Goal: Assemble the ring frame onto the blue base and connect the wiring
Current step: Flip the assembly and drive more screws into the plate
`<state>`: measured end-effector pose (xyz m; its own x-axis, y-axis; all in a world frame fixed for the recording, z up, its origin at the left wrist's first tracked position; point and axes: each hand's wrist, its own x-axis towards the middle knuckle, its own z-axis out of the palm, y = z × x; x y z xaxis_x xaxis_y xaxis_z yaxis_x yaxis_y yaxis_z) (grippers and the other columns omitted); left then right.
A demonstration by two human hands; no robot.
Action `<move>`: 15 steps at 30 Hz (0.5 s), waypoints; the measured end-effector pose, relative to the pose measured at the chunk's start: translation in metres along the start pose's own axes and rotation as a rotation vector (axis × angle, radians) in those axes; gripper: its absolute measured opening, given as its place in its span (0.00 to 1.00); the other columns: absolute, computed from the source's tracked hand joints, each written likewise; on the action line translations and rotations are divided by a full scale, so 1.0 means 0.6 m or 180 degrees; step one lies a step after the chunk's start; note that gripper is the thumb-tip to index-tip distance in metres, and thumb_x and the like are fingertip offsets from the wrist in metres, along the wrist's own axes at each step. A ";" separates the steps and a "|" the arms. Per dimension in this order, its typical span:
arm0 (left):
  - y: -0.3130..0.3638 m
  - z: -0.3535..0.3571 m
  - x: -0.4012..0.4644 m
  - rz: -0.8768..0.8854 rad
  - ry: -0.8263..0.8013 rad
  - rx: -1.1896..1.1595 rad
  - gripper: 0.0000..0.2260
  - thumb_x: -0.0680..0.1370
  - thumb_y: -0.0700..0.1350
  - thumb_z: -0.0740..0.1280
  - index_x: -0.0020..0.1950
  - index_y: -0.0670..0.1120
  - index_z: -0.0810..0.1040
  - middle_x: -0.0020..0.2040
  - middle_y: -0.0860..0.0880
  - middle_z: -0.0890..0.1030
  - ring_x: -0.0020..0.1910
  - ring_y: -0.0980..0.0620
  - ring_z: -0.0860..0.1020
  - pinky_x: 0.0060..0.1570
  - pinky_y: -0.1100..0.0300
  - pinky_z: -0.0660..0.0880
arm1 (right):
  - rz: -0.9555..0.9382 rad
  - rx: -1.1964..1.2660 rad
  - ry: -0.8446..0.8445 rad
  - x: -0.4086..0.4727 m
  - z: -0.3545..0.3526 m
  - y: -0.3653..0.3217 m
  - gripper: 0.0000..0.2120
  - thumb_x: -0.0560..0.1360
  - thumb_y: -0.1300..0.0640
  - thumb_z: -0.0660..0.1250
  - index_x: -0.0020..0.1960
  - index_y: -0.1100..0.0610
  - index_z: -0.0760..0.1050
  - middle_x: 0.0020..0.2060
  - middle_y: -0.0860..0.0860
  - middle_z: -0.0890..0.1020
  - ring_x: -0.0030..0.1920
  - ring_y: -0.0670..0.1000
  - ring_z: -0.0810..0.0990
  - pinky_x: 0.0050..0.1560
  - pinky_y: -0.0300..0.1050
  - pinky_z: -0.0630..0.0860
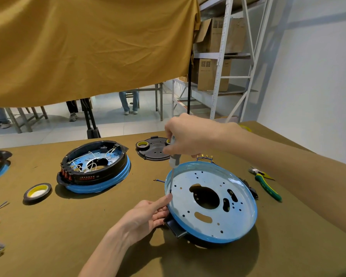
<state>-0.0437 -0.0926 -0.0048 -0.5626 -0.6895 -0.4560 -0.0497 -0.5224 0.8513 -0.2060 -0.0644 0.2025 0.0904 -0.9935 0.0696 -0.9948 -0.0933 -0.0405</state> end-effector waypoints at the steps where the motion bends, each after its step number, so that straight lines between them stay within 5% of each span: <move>1: 0.000 0.000 0.000 0.0003 0.0008 -0.0005 0.29 0.62 0.53 0.82 0.54 0.41 0.77 0.52 0.44 0.85 0.52 0.50 0.82 0.49 0.58 0.79 | -0.0010 -0.0049 0.0093 0.000 0.004 -0.002 0.16 0.79 0.46 0.69 0.50 0.59 0.77 0.33 0.54 0.84 0.25 0.49 0.83 0.23 0.38 0.75; 3: -0.001 0.000 0.001 -0.0001 0.0033 -0.0019 0.30 0.61 0.53 0.82 0.56 0.40 0.77 0.54 0.42 0.85 0.54 0.49 0.82 0.50 0.57 0.79 | 0.0016 0.0106 -0.0115 -0.004 -0.002 -0.002 0.17 0.79 0.43 0.69 0.52 0.57 0.74 0.34 0.52 0.84 0.24 0.46 0.82 0.24 0.38 0.76; 6: -0.001 -0.001 0.002 -0.0020 -0.0002 -0.0042 0.30 0.62 0.53 0.83 0.56 0.40 0.76 0.56 0.42 0.83 0.55 0.48 0.81 0.55 0.55 0.78 | 0.0017 0.0460 -0.0568 -0.011 -0.020 0.002 0.15 0.76 0.52 0.75 0.56 0.54 0.71 0.39 0.53 0.84 0.24 0.42 0.80 0.25 0.35 0.75; 8: 0.000 -0.001 0.003 -0.0033 -0.0029 -0.0018 0.30 0.61 0.53 0.83 0.55 0.41 0.76 0.55 0.43 0.82 0.53 0.50 0.80 0.59 0.53 0.76 | -0.0040 0.0324 -0.0358 -0.011 -0.014 0.004 0.12 0.76 0.56 0.73 0.55 0.57 0.74 0.38 0.54 0.85 0.24 0.45 0.82 0.23 0.35 0.74; 11: 0.000 -0.002 0.004 -0.0035 -0.0004 -0.0010 0.31 0.61 0.53 0.83 0.57 0.40 0.76 0.58 0.41 0.83 0.58 0.47 0.80 0.66 0.50 0.74 | -0.0059 0.0046 -0.0146 -0.010 -0.004 -0.001 0.15 0.79 0.48 0.70 0.51 0.61 0.78 0.36 0.55 0.86 0.25 0.50 0.84 0.22 0.36 0.74; 15: -0.002 -0.002 0.004 0.0001 0.0030 -0.0008 0.28 0.63 0.52 0.82 0.55 0.40 0.77 0.55 0.42 0.84 0.57 0.47 0.81 0.57 0.52 0.80 | 0.0067 0.0305 -0.0619 -0.014 -0.022 -0.001 0.18 0.75 0.50 0.76 0.56 0.56 0.73 0.39 0.53 0.85 0.27 0.48 0.84 0.26 0.39 0.78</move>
<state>-0.0441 -0.0943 -0.0073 -0.5549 -0.6944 -0.4582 -0.0475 -0.5234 0.8508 -0.2069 -0.0554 0.2150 0.0862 -0.9883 -0.1255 -0.9884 -0.0691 -0.1350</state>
